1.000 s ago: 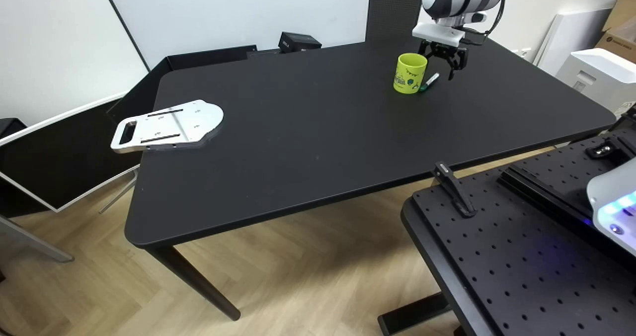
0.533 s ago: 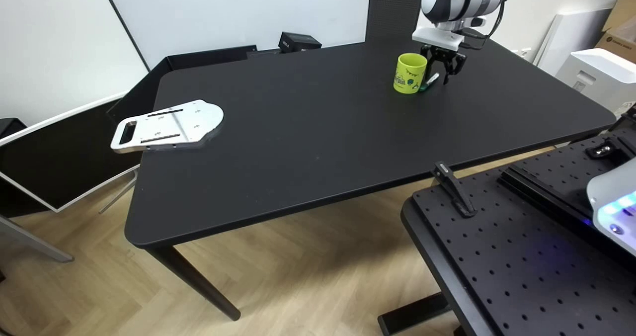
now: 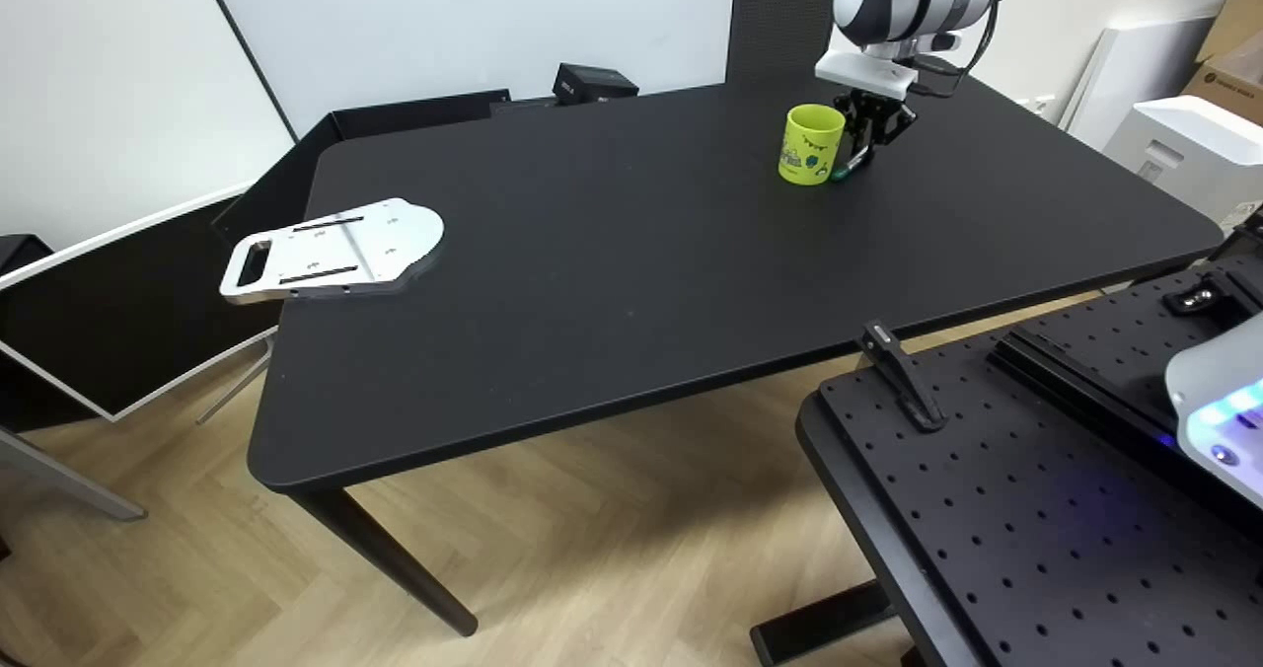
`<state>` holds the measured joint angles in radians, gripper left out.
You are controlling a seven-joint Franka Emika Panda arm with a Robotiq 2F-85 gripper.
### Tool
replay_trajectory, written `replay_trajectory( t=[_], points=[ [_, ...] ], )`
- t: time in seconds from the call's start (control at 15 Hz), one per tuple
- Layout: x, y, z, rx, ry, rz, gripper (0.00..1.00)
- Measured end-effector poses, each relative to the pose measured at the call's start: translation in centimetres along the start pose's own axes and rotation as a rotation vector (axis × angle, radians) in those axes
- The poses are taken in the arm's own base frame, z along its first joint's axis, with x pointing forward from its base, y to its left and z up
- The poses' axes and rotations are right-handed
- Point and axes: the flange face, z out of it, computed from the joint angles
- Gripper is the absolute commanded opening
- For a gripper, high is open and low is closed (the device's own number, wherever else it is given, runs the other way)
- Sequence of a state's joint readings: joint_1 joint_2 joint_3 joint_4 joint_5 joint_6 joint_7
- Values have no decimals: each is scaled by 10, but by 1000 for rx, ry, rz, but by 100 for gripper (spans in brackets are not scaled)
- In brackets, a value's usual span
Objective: Place the green marker inside the yellow mug
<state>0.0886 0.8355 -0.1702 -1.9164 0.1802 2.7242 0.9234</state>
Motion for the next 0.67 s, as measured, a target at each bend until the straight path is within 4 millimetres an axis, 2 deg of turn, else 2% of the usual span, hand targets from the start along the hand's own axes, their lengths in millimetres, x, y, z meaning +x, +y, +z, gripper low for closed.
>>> replay_trajectory(
  t=[0.33,0.67],
  points=[
    [9,-3,-8,-2,42,10,6],
    [17,-15,-38,1,126,14,6]
  ],
)
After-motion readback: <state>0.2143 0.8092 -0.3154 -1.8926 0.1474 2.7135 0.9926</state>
